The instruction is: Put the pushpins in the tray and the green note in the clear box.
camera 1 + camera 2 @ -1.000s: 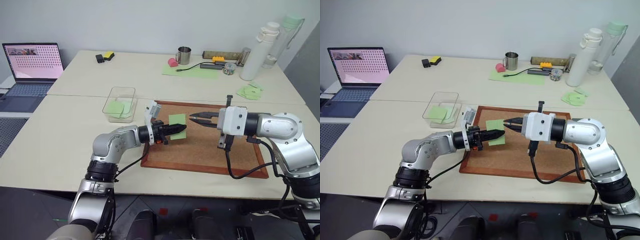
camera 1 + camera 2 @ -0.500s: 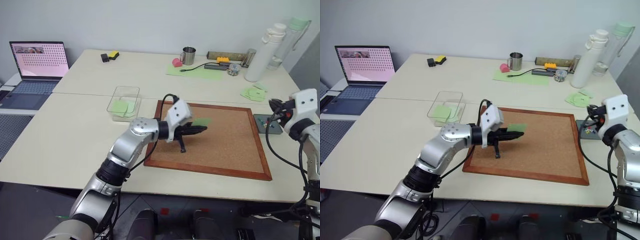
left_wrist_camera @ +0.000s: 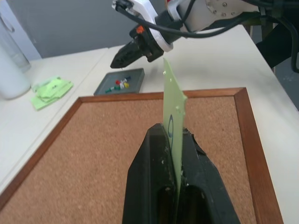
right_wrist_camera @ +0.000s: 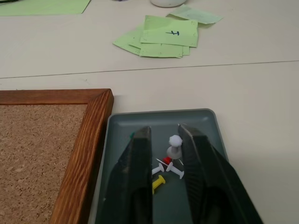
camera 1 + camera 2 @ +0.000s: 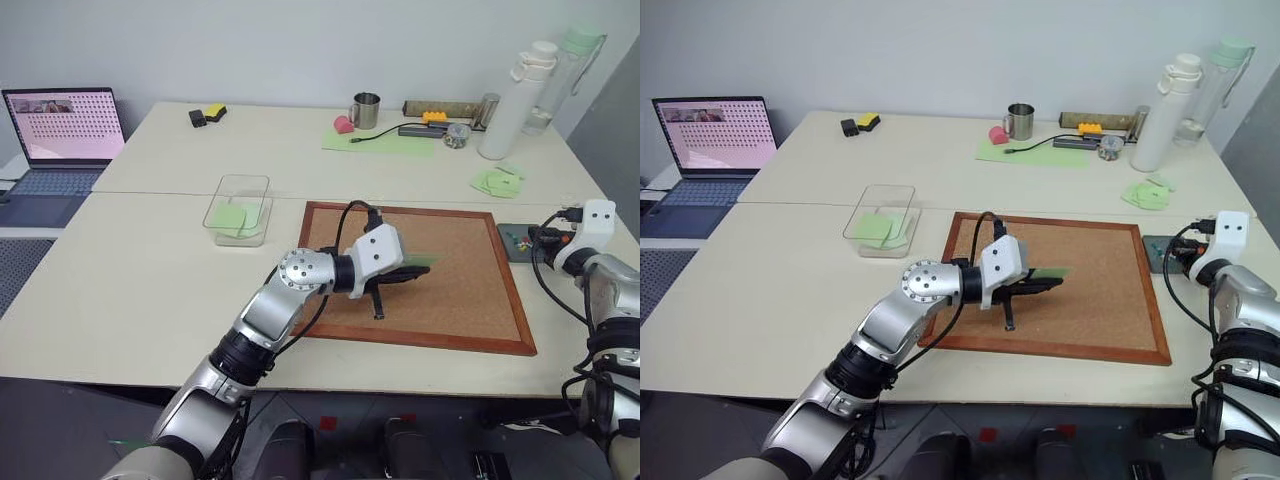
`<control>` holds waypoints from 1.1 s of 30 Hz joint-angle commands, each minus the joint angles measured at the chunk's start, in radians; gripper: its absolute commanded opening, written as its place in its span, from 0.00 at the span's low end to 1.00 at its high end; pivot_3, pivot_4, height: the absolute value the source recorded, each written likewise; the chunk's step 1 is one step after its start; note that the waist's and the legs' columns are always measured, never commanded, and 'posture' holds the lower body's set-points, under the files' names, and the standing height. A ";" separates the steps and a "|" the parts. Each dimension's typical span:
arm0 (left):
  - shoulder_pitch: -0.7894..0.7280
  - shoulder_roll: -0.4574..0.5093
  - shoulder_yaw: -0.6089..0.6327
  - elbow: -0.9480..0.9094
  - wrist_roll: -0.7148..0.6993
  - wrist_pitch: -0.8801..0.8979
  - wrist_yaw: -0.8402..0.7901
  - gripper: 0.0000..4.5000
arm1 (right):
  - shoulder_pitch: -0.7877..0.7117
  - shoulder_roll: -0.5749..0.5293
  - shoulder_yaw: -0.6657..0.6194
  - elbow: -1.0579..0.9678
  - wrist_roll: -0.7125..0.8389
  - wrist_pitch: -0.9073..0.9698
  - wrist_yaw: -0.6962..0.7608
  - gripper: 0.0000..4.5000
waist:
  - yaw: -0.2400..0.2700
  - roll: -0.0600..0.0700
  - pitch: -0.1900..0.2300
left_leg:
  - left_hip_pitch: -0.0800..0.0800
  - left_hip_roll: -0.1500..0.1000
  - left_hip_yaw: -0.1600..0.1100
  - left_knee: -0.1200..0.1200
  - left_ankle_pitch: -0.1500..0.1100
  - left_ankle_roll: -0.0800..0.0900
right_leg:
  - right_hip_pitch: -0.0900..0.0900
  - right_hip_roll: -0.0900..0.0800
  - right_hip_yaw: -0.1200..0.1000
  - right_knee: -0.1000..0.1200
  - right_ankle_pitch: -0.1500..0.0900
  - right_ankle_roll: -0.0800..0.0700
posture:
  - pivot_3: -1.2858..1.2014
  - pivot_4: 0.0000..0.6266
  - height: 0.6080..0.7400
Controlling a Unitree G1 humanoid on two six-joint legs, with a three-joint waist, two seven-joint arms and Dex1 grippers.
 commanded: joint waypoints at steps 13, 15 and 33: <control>-0.045 -0.008 0.119 0.001 -0.035 0.045 0.037 0.00 | 0.037 -0.030 -0.014 -0.168 0.072 -0.009 0.068 0.84 | 0.000 0.000 0.000 | 0.000 0.000 0.000 0.000 0.000 0.000 | 0.000 0.000 0.000 0.000 0.000 0.000 | 0.52 0.24 1.00; -0.058 0.012 0.181 0.022 -0.042 0.067 0.069 0.00 | 0.088 -0.032 0.007 -0.310 0.090 0.006 0.115 0.84 | 0.000 0.000 0.000 | 0.000 0.000 0.000 0.000 0.000 0.000 | 0.000 0.000 0.000 0.000 0.000 0.000 | 0.52 0.24 1.00; -0.179 0.197 0.517 0.435 0.113 0.097 0.580 0.00 | 0.322 0.118 0.231 -1.373 0.531 0.438 0.076 0.84 | 0.032 -0.002 0.003 | -0.002 0.000 -0.006 0.001 0.000 0.000 | 0.000 -0.001 -0.006 0.000 0.000 0.001 | 0.52 0.24 1.00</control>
